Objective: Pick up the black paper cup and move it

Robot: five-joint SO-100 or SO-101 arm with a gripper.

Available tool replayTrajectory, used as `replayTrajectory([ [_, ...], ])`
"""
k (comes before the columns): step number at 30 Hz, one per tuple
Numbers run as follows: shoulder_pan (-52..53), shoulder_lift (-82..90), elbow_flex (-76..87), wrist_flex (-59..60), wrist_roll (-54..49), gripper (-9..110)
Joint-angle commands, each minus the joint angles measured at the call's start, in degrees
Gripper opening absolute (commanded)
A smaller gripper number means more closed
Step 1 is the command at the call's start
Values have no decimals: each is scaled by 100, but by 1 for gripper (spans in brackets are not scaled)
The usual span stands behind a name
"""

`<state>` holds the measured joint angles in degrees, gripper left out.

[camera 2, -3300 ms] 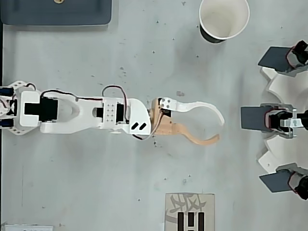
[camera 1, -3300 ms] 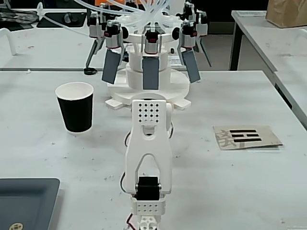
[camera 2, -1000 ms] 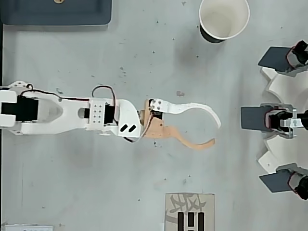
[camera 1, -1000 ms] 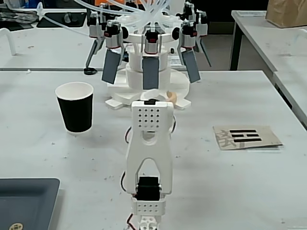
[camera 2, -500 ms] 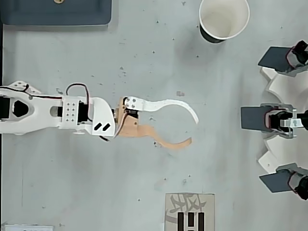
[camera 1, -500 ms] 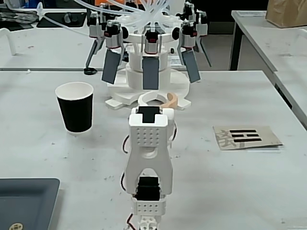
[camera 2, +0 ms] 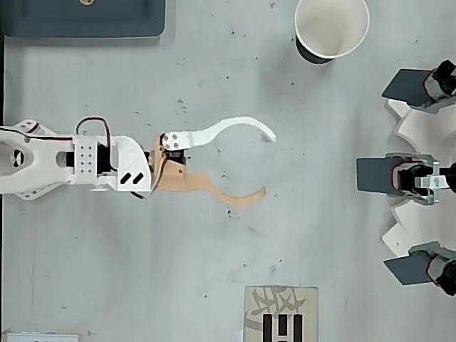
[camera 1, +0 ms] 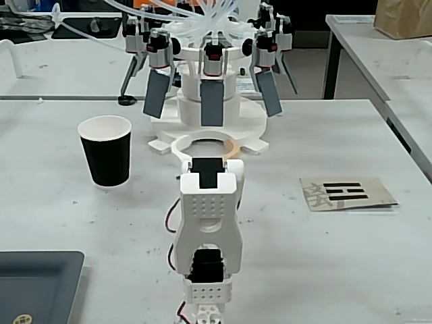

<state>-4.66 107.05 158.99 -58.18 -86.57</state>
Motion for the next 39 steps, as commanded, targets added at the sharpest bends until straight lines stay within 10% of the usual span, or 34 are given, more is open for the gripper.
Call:
replayTrajectory([
  [1,-114,396,149,-237,149,23],
  [39,-1459,-3050,-2654,-1371,114,56],
])
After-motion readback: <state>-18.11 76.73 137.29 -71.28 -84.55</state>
